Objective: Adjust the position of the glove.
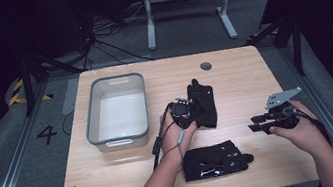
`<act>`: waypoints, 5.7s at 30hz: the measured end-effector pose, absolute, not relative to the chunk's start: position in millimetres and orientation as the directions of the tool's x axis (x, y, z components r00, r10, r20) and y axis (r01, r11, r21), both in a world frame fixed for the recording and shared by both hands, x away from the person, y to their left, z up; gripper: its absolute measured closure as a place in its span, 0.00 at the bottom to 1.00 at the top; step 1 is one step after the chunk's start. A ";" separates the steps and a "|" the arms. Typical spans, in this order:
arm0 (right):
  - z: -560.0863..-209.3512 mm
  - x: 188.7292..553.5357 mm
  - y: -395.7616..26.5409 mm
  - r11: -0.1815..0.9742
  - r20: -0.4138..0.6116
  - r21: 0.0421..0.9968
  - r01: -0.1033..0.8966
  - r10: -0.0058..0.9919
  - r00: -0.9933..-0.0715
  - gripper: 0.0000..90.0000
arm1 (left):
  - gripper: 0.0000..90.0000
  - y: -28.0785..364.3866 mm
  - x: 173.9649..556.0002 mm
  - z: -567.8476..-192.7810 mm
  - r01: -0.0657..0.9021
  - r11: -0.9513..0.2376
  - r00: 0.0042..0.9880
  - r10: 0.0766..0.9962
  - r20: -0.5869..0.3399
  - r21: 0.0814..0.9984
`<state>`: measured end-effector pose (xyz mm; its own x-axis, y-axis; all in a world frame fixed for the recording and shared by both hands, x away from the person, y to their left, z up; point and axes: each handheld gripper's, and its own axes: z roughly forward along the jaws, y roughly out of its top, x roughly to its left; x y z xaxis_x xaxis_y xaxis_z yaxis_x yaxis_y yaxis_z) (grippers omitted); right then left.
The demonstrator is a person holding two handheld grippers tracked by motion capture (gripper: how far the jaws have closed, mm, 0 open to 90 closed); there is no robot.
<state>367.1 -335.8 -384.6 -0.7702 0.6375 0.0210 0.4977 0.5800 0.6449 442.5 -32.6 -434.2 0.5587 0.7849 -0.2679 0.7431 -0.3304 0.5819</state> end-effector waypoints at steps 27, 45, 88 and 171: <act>-387.7 361.0 -339.3 0.590 0.007 0.633 0.501 0.643 -0.766 0.71 | 0.90 -50.0 446.9 -447.0 0.714 -0.428 0.584 0.801 -0.133 0.554; -390.1 362.9 -339.5 0.591 0.009 0.631 0.503 0.643 -0.766 0.71 | 0.96 -48.0 443.2 -432.9 0.652 -0.455 0.637 0.763 -0.112 0.606; -390.1 359.5 -337.6 0.594 0.014 0.626 0.505 0.640 -0.769 0.70 | 0.96 -39.8 324.7 -314.2 0.219 -0.564 0.942 0.335 -0.022 0.796; -439.7 452.8 -197.1 0.688 0.088 0.512 0.515 0.554 -0.828 0.70 | 0.65 53.2 342.5 -438.3 0.684 -0.598 0.728 0.597 -0.337 0.419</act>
